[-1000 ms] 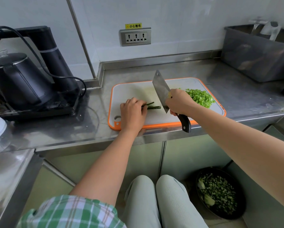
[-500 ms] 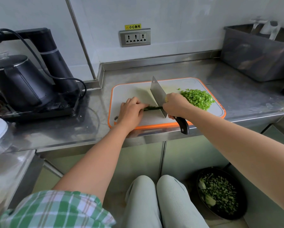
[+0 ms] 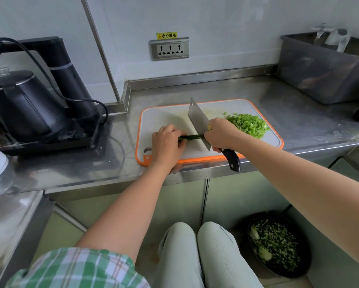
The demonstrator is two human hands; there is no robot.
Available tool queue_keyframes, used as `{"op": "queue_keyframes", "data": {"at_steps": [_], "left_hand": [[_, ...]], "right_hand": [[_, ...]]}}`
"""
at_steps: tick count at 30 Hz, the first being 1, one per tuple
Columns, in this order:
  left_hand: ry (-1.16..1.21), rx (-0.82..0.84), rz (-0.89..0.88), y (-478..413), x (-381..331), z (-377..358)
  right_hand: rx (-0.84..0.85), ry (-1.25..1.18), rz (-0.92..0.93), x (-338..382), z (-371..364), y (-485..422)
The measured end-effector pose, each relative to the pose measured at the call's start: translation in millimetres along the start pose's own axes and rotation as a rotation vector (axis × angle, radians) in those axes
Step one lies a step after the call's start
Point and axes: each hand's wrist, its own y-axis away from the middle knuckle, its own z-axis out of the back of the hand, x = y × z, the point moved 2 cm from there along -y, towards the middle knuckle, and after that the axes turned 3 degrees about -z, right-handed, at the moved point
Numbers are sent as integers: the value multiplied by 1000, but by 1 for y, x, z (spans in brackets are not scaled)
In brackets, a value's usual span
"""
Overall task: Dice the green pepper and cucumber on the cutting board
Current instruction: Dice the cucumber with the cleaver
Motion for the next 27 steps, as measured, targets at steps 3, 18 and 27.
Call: {"op": "queue_keyframes", "data": {"at_steps": [3, 18, 27], "left_hand": [[39, -29, 6, 2, 2, 1], [97, -49, 7, 5, 2, 1], [134, -81, 24, 6, 2, 2]], "right_hand": [[2, 13, -16, 1, -4, -3], [28, 22, -5, 7, 4, 1], [-68, 7, -16, 2, -4, -5]]}}
